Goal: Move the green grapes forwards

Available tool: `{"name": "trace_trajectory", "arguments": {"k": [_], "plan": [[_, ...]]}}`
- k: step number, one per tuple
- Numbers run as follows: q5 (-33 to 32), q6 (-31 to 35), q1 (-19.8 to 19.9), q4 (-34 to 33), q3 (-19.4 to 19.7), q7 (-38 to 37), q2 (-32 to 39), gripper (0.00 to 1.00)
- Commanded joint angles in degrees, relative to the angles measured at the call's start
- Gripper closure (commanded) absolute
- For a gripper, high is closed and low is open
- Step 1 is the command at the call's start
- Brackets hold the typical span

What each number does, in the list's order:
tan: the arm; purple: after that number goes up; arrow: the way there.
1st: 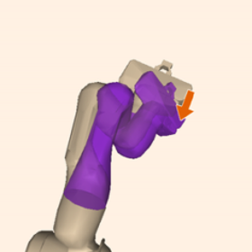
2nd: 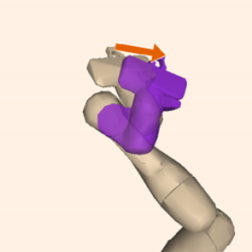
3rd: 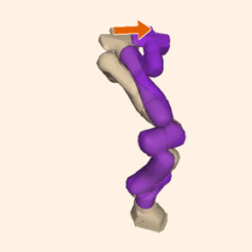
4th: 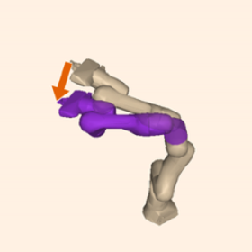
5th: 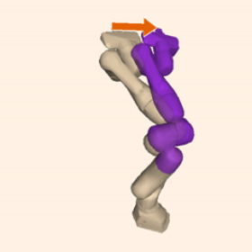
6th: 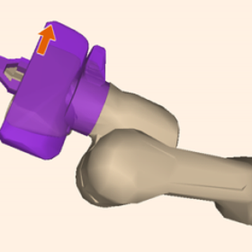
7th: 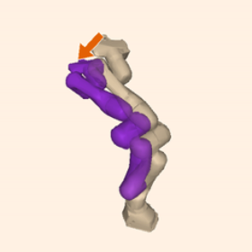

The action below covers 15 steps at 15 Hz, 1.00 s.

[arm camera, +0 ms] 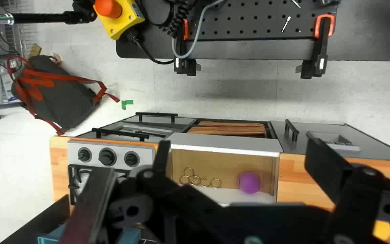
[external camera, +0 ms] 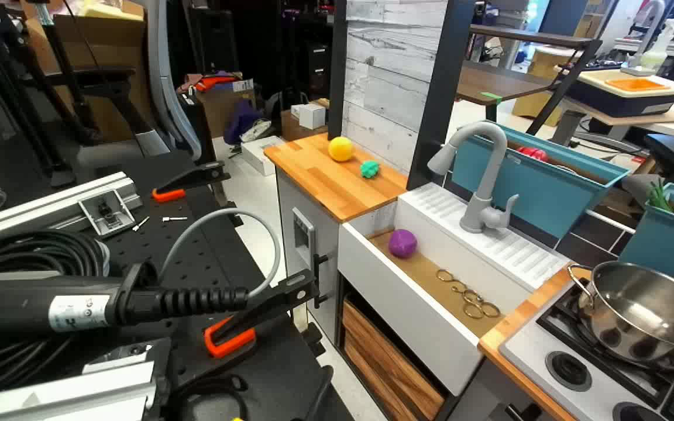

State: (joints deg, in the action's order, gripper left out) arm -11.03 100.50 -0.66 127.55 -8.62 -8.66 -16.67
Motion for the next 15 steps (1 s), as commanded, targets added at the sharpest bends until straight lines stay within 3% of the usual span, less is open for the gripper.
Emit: {"name": "trace_trajectory", "arguments": {"k": [1, 9, 13, 15], "plan": [[-0.2, -0.2, -1.0, -0.2, 0.9, -0.2, 0.1, 0.0], [-0.2, -0.2, -1.0, -0.2, 0.9, -0.2, 0.1, 0.0], [-0.6, 1.1, -2.3, -0.7, -1.3, -5.5, 5.6, 0.0], [0.7, 6.8, -3.7, -0.7, -2.5, -11.5, 11.0, 0.0]]}}
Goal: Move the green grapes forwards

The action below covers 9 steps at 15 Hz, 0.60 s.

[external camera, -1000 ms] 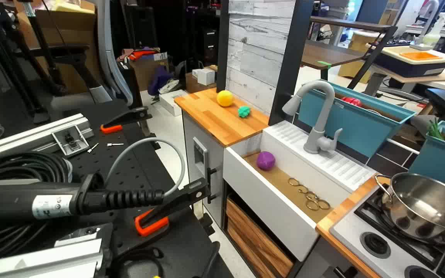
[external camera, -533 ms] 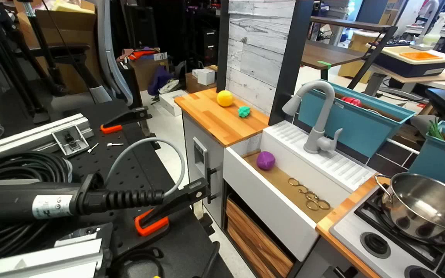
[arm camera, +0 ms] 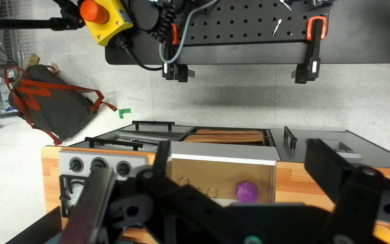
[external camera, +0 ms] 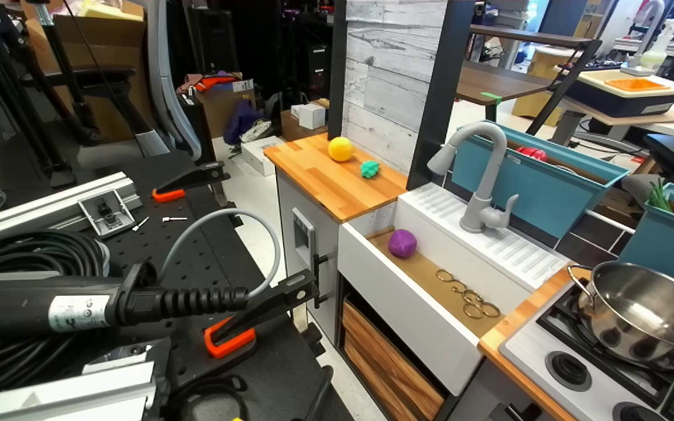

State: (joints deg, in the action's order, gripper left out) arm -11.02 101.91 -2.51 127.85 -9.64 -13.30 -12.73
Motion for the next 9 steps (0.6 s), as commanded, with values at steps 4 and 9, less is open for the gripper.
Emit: {"name": "trace_trajectory", "arguments": {"k": [4, 9], "plan": [[2.5, 17.8, -4.3, -4.2, -1.7, -19.6, 20.9, 0.0], [0.7, 20.7, -8.4, -14.7, 3.3, -29.1, 40.5, 0.0]]}}
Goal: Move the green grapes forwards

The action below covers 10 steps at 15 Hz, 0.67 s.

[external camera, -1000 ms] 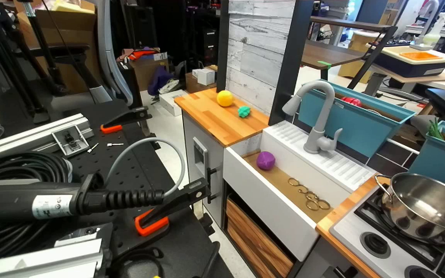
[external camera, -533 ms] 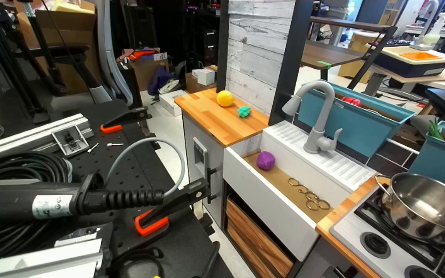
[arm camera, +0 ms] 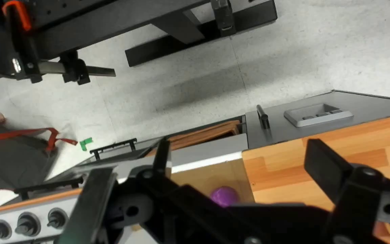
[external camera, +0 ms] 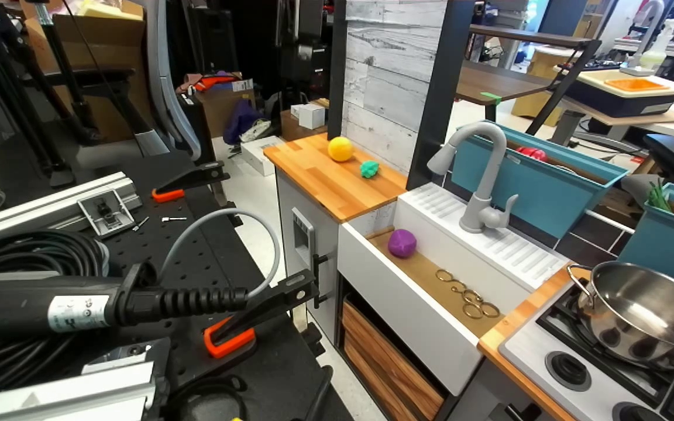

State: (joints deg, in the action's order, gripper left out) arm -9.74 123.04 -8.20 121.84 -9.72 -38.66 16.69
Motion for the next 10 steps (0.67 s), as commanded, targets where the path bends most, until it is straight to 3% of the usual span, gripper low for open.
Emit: {"name": "trace_trajectory", "arguments": {"k": [1, 3, 10], "plan": [[-0.8, -0.7, -3.6, -11.8, 4.6, -4.0, 15.0, 0.0], [-1.7, 2.4, -6.0, -17.2, 7.2, -5.5, 21.5, 0.0], [-0.9, 25.2, -13.7, -31.2, 13.6, -15.0, 34.0, 0.0]]}}
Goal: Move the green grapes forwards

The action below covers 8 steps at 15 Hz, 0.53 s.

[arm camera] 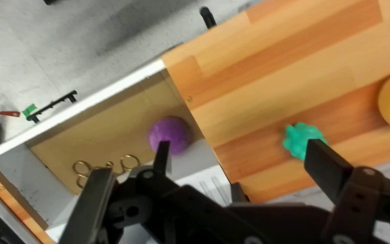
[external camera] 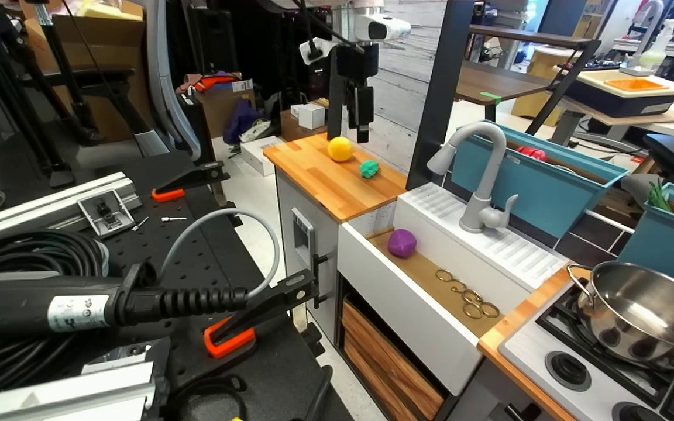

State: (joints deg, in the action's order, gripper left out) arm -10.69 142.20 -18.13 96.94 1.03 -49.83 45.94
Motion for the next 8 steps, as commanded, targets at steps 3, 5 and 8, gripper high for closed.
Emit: {"name": "trace_trajectory", "arguments": {"k": [3, 5, 8], "plan": [[-0.9, 14.8, -7.8, -11.0, 6.8, -7.2, 9.2, 0.0], [-1.0, 17.5, -10.0, -13.7, 9.4, -7.2, 12.5, 0.0], [0.2, 18.1, -11.1, -17.3, 11.7, -6.8, 17.6, 0.0]]}}
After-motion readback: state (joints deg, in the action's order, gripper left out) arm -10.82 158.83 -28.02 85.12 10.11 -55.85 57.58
